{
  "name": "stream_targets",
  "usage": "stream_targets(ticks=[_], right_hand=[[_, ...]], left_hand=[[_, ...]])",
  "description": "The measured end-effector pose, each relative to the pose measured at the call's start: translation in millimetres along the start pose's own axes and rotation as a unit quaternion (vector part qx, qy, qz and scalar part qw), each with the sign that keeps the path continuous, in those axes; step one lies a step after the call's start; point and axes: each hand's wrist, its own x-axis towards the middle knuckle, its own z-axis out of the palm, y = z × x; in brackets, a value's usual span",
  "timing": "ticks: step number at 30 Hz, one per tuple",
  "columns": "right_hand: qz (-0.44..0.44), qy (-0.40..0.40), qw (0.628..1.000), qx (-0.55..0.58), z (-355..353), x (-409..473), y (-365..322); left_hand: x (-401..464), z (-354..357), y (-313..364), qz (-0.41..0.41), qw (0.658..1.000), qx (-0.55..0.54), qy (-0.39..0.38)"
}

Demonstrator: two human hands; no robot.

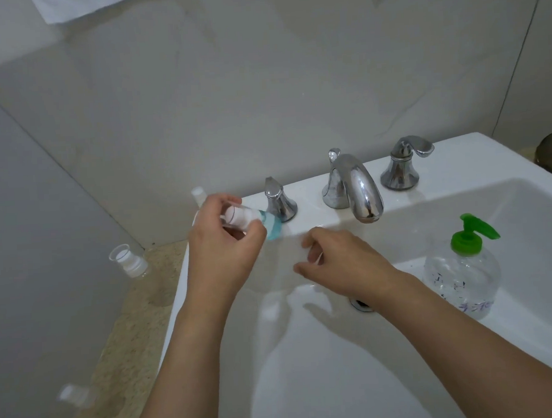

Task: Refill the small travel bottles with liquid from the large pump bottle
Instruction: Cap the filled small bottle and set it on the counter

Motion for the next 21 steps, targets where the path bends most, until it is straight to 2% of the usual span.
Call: stream_targets(ticks=[4, 9, 11, 14, 21], right_hand=[[-0.010, -0.022, 0.999, -0.042, 4.2, -2.6, -2.1], [0.018, -0.125, 0.980, -0.150, 6.2, -7.8, 1.4], [0.026, -0.150, 0.975, -0.162, 8.3, -9.3, 0.0], [0.018, -0.138, 0.978, -0.153, 8.2, -8.6, -2.1], [0.014, -0.146, 0.977, -0.157, 6.8, -11.5, -3.8]], left_hand=[[-1.7, 3.3, -1.7, 0.035, 0.997, 0.050, 0.047], [-3.2, 18.6, -11.6, 0.034, 0.995, 0.075, 0.057], [-3.2, 25.4, -11.4, 0.045, 0.994, 0.080, 0.060], [-2.6, 35.1, -9.4, 0.054, 0.993, 0.080, 0.068], [11.0, 39.5, -4.9, 0.008, 0.994, 0.105, 0.037]])
